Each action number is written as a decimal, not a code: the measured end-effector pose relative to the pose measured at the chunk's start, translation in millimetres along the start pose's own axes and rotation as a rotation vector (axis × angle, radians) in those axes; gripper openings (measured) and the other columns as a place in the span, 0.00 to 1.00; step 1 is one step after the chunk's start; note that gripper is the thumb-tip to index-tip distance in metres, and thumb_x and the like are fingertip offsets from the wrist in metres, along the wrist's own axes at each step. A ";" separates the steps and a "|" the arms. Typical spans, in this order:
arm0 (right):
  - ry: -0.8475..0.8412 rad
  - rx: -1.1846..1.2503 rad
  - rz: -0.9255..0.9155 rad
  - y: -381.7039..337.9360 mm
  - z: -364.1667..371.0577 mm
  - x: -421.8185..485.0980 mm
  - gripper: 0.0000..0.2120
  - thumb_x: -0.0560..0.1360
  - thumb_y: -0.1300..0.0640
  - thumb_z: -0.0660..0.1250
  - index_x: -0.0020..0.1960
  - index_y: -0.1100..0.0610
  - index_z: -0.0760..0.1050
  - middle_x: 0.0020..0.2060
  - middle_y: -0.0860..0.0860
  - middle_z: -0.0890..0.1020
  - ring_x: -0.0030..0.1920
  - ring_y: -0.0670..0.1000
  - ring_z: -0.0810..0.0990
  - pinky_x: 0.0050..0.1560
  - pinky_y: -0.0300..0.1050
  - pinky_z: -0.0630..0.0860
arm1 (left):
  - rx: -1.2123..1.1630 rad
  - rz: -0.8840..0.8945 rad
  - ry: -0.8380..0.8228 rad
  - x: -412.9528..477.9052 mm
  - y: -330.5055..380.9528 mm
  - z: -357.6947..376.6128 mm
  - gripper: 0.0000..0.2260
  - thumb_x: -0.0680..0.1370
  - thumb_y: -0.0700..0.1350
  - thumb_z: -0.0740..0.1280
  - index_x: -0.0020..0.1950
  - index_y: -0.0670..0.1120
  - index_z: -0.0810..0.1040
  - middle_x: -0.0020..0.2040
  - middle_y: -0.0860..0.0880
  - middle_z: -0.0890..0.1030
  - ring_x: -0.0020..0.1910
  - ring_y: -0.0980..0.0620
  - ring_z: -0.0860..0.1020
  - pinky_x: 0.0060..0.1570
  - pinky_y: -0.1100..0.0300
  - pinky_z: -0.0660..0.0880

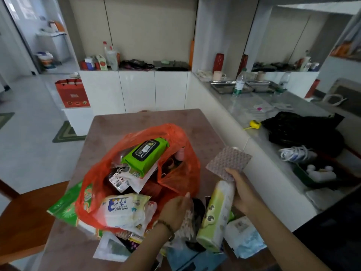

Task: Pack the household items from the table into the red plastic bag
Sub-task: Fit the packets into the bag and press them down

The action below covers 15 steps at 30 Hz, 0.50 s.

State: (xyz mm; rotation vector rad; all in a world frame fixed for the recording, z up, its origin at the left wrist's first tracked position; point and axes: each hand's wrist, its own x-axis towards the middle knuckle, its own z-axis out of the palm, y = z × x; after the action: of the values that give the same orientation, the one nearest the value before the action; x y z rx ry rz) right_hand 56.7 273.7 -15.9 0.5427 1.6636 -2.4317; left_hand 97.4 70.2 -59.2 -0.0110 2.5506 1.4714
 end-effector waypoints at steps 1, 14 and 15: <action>-0.039 0.050 -0.021 -9.4 8.5 -6.2 0.09 0.75 0.53 0.63 0.45 0.54 0.81 0.33 0.52 0.85 0.31 0.50 0.83 0.31 0.41 0.79 | -0.060 0.048 0.044 -2.8 10.1 -11.0 0.21 0.79 0.58 0.54 0.44 0.45 0.79 0.37 0.51 0.81 0.37 0.55 0.78 0.44 0.53 0.75; -0.435 -0.168 0.213 29.0 171.8 -31.6 0.13 0.63 0.49 0.72 0.41 0.57 0.86 0.37 0.57 0.85 0.34 0.55 0.83 0.38 0.46 0.79 | 0.460 -0.444 0.402 -20.8 -70.3 -225.7 0.30 0.73 0.51 0.69 0.70 0.41 0.62 0.65 0.38 0.72 0.61 0.41 0.74 0.58 0.51 0.73; -0.446 -0.179 0.229 34.7 182.1 -30.8 0.10 0.66 0.50 0.71 0.40 0.55 0.86 0.38 0.56 0.86 0.36 0.54 0.85 0.38 0.44 0.80 | 0.388 -0.452 0.322 -20.9 -75.2 -233.4 0.21 0.75 0.48 0.67 0.64 0.40 0.71 0.58 0.38 0.78 0.54 0.42 0.79 0.53 0.53 0.75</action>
State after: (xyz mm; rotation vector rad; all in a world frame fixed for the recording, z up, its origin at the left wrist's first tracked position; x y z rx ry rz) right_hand 57.6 90.1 23.9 0.1382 1.5107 -2.0271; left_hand 87.1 -170.0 -6.5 -0.7670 2.7796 0.8511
